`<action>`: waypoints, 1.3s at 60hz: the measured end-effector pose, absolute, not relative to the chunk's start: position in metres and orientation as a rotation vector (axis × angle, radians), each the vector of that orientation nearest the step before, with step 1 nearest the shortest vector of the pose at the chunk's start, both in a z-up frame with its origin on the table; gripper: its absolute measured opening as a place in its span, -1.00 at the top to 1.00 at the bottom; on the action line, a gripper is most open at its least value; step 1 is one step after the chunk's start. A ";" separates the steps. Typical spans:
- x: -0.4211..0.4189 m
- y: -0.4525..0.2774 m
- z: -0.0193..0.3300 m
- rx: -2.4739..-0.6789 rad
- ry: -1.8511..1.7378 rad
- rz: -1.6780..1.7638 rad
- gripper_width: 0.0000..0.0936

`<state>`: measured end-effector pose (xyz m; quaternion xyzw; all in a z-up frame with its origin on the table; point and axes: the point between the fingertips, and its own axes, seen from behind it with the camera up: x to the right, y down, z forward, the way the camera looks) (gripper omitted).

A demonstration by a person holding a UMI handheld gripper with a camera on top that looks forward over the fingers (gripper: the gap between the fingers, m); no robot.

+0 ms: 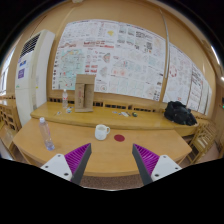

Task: Pour water

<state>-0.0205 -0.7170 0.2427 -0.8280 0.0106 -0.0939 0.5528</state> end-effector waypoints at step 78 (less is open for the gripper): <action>-0.388 -0.461 0.031 -1.906 -0.083 0.024 -0.23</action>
